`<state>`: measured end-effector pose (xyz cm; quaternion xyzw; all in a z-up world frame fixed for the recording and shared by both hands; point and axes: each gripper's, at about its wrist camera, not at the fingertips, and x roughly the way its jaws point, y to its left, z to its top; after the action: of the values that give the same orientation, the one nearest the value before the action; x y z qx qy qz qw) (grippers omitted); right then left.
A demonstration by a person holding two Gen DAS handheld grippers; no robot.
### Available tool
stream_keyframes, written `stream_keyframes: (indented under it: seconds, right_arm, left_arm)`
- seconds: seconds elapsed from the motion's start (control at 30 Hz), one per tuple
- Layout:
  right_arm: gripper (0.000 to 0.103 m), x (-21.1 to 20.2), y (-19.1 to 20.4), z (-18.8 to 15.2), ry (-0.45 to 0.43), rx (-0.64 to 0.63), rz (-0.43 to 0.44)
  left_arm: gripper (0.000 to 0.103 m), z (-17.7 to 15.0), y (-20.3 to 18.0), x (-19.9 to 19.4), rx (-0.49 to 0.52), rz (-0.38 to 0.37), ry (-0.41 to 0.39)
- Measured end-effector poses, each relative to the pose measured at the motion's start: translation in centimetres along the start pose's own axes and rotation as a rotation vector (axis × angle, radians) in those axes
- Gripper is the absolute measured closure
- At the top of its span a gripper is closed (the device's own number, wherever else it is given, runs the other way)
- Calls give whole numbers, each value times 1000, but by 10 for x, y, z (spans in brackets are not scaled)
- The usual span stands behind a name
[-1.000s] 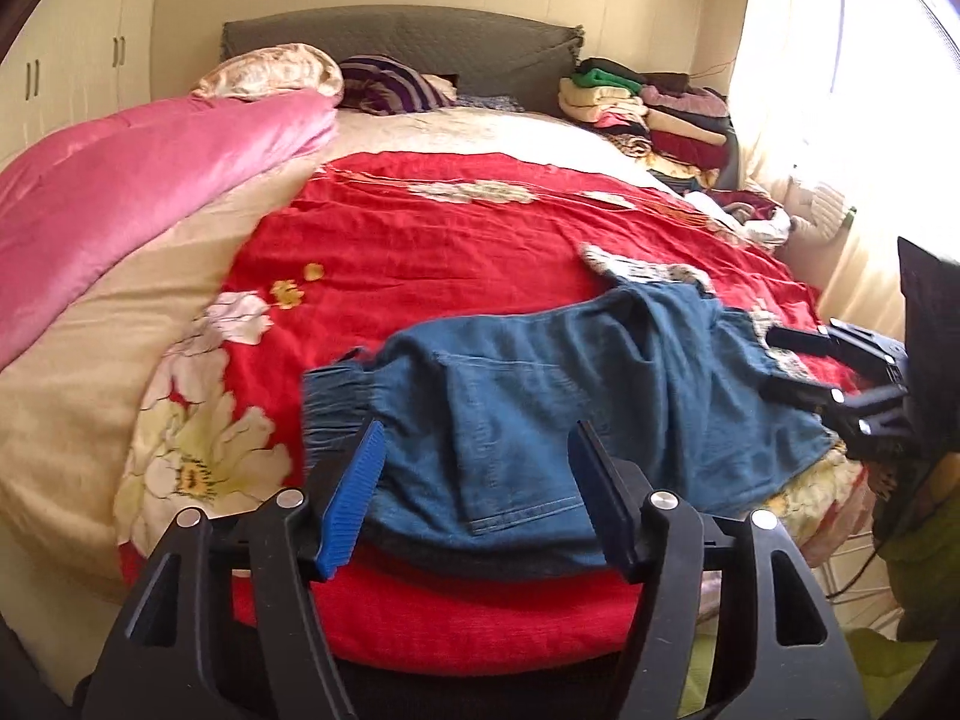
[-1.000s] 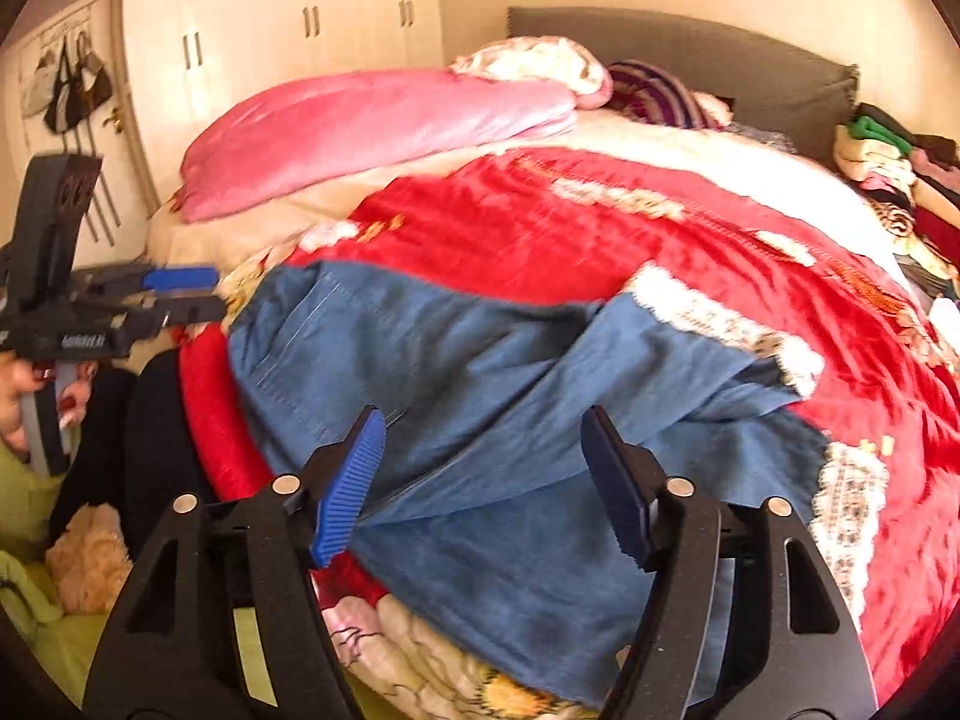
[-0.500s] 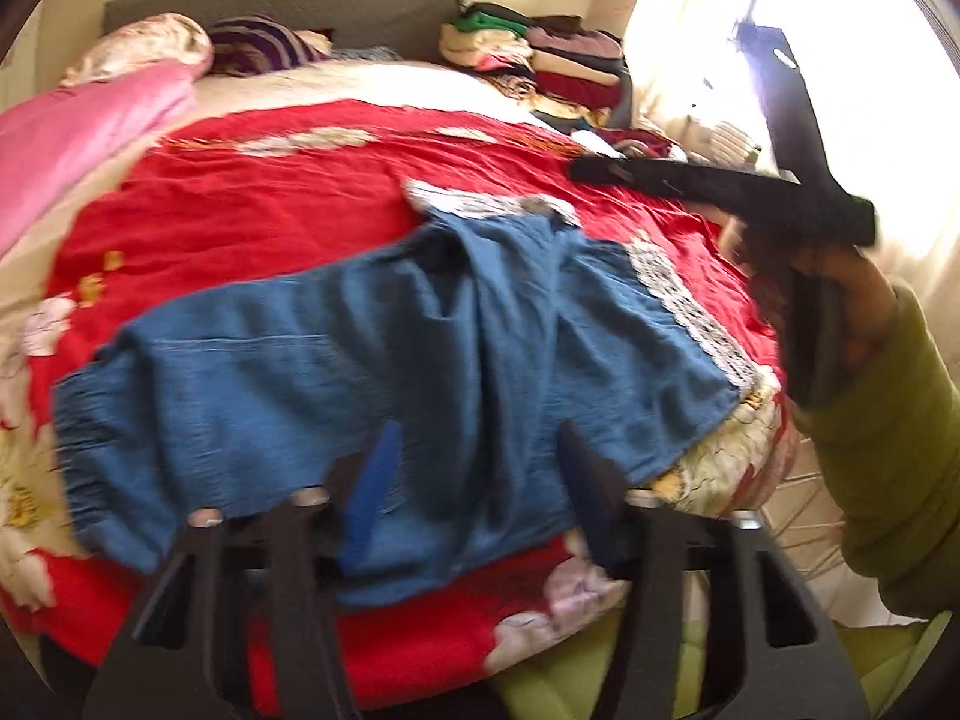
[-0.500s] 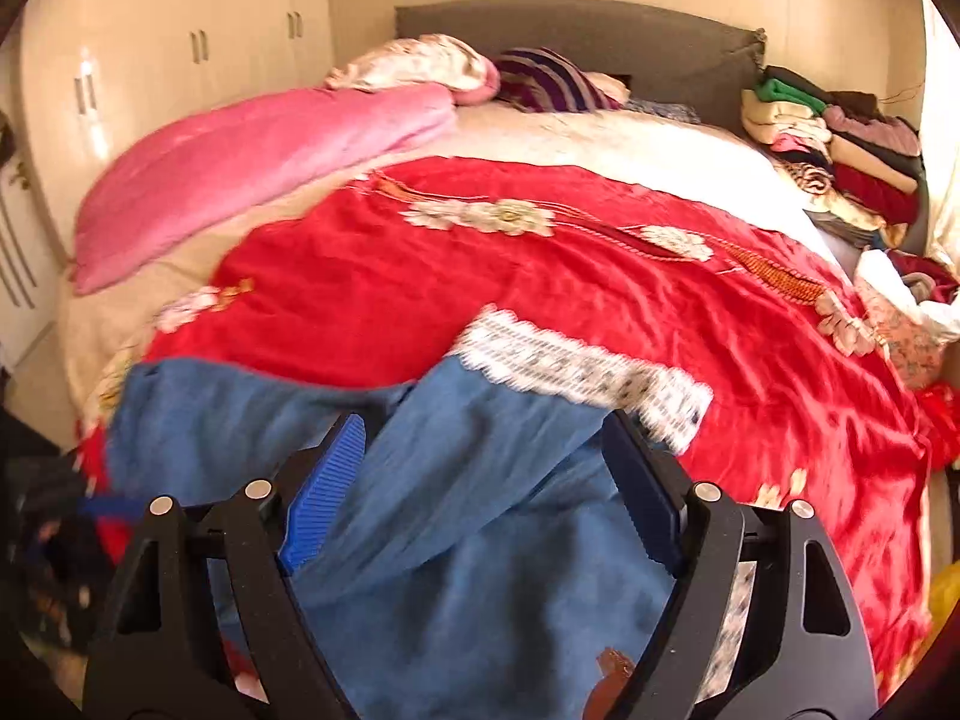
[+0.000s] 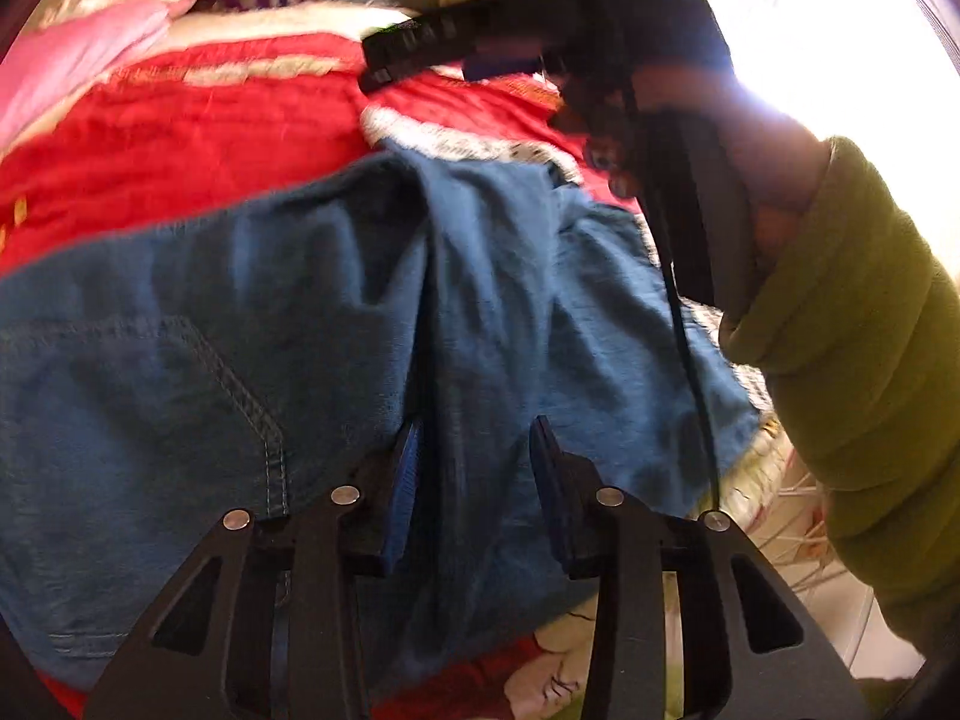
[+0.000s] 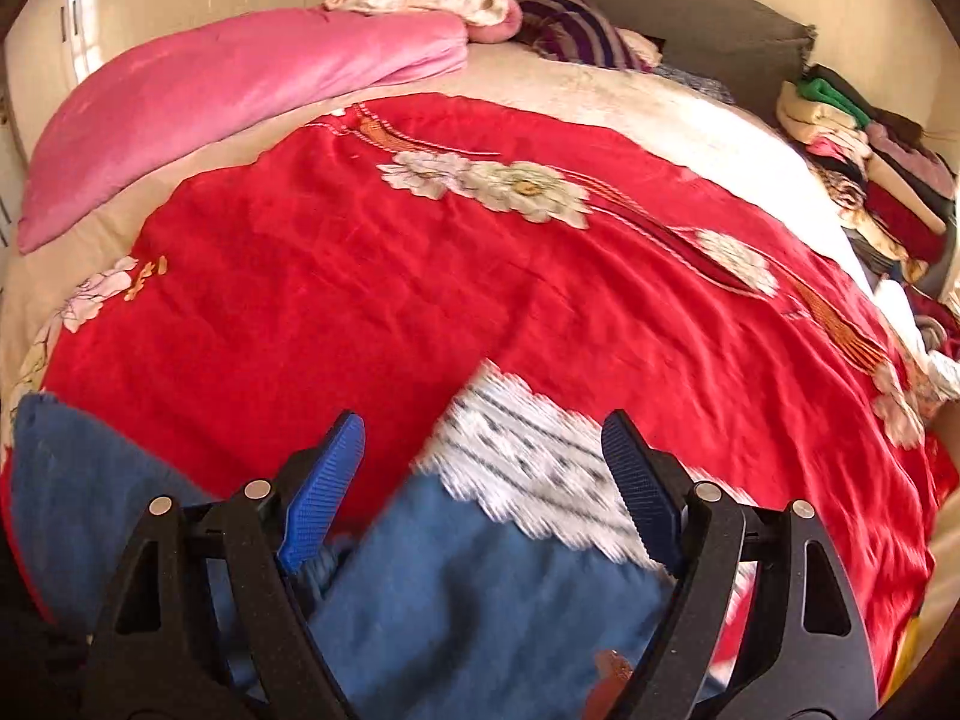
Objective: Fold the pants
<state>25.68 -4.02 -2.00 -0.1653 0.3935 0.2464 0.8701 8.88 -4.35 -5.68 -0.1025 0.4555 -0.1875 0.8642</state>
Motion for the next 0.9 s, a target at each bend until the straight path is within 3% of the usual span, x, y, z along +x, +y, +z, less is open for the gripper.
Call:
stream_keyframes:
  seconds: [0.17, 0.2, 0.23, 0.3, 0.33, 0.5, 0.57, 0.63, 0.8, 0.87, 0.9]
  right_arm:
    - [31, 41, 2, 12, 81, 22, -19]
    - [46, 50, -1, 13, 97, 29, -32]
    - [69, 55, -2, 12, 108, 35, -17]
    - [91, 61, -8, 10, 128, 61, 22]
    - [96, 58, -15, 6, 119, 89, 52]
    - [98, 2, -47, -9, -18, 140, 47]
    - [98, -24, -66, -18, -61, 187, 56]
    - [98, -50, -85, -32, -98, 229, 51]
    - [98, -113, -121, -77, -188, 308, 28]
    - [98, -128, -128, -91, -214, 331, 23]
    - [98, -137, -131, -100, -227, 342, 21]
  left_arm:
    - [78, -8, -3, -1, 34, 24, -15]
    - [78, -9, -3, -2, 34, 20, -19]
    - [78, -10, -2, -2, 34, 17, -22]
    - [78, -12, -1, -3, 31, 9, -25]
    - [78, -12, 0, -5, 31, 5, -27]
    - [77, -19, -1, -19, 47, 6, -41]
    - [73, -21, -2, -21, 48, 6, -49]
    - [61, -21, -1, -24, 48, 7, -63]
    - [57, -16, -7, -24, 73, 36, -104]
    - [64, -15, -12, -22, 97, 58, -111]
    - [82, -14, -15, -23, 115, 60, -112]
